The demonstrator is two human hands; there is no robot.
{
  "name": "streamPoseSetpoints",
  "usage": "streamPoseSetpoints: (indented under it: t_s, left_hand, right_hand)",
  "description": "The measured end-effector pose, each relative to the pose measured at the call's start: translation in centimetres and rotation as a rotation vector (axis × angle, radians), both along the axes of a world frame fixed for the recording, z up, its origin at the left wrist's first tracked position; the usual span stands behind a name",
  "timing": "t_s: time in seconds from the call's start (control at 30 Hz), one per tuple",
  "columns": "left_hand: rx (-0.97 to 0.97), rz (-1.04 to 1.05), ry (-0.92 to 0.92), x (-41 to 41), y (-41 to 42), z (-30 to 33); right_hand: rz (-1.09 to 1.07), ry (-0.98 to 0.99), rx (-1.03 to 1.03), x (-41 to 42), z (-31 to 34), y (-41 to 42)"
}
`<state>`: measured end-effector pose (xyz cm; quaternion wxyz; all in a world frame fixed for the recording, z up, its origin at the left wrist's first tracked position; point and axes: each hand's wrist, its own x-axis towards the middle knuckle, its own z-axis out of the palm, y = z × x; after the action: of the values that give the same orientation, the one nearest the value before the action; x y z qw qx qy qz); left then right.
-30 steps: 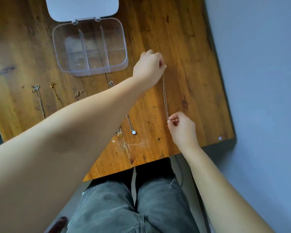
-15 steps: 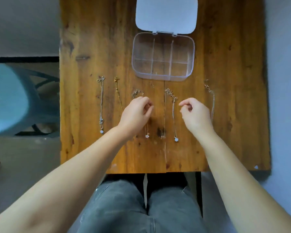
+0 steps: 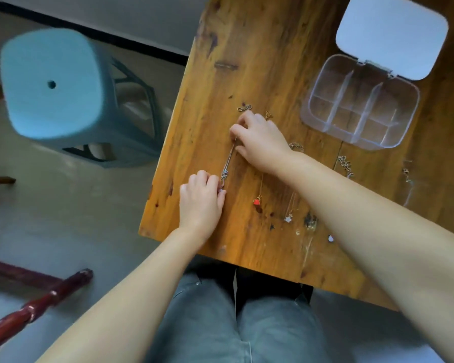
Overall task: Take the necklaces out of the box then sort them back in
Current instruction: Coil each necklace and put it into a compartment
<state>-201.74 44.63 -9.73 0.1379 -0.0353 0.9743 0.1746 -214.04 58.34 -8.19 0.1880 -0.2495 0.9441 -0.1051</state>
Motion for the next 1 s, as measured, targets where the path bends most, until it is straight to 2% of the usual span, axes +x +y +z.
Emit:
streamPoseSetpoints:
  t_s: [0.2, 0.27, 0.4, 0.5, 0.63, 0.73, 0.87, 0.93, 1.0]
  left_hand:
    - [0.265, 0.081, -0.048, -0.8, -0.8, 0.9]
    - [0.376, 0.131, -0.034, -1.7, -0.9, 1.9]
    - [0.546, 0.080, 0.186, -4.7, 0.2, 5.3]
    - [0.631, 0.112, 0.308, -7.7, 1.6, 7.6]
    - [0.698, 0.271, 0.380, -11.7, 2.6, 9.1]
    - [0.691, 0.282, 0.352, -13.6, 3.4, 8.8]
    - [0.657, 0.203, 0.260, -14.6, 7.0, 7.5]
    - [0.680, 0.160, 0.231, -15.7, 9.5, 7.1]
    - [0.692, 0.062, 0.203, -17.1, 12.0, 6.8]
  right_hand:
    - [0.156, 0.076, 0.105, 0.4, -0.2, 0.5]
    - [0.073, 0.008, -0.020, 0.5, 0.3, 1.0]
    - [-0.053, -0.326, -0.406, 1.1, 2.7, 1.1]
    - [-0.245, -0.532, -0.577, 1.8, 4.7, 1.2]
    - [-0.616, -0.498, -0.850, 1.2, 7.0, 5.0]
    - [-0.880, -0.489, -1.128, 0.4, 8.9, 8.8]
    - [-1.110, -0.582, -1.550, -2.0, 11.0, 12.7]
    - [-1.193, -0.541, -1.587, -3.6, 11.4, 13.8]
    - [-1.227, -0.466, -1.446, -5.4, 10.9, 14.4]
